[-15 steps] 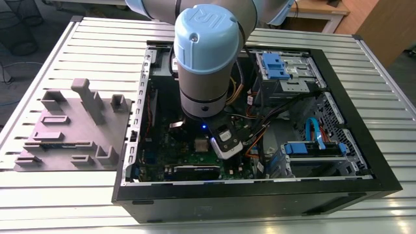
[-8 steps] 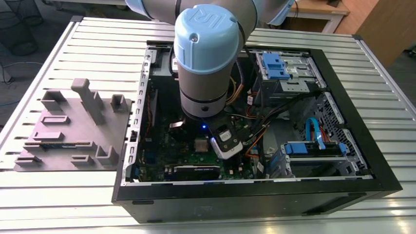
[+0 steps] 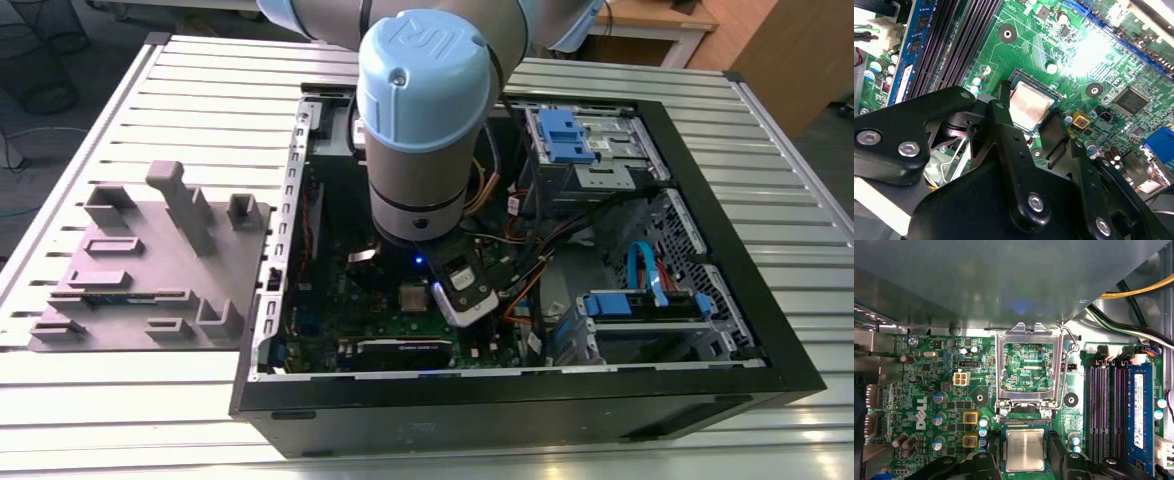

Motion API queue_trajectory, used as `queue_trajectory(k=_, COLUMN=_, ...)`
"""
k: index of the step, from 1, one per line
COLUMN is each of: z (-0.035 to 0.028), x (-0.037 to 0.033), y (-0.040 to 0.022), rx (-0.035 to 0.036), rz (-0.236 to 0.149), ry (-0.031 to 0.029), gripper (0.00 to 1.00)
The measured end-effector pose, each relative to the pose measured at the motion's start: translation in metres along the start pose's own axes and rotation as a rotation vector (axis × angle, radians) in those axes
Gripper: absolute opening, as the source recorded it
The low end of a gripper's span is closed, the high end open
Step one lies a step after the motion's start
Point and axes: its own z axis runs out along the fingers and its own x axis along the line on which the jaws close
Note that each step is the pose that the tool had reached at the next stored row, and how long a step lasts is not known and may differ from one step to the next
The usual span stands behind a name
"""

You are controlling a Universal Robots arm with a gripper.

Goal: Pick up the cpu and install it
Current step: 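Place the cpu into insertion slot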

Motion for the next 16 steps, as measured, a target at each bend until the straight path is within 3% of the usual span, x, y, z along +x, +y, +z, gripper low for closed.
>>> queue_trajectory(k=16, z=0.0003, x=0.0000, y=0.0001, rx=-0.0005, rz=0.000, ry=-0.0003, gripper=0.48)
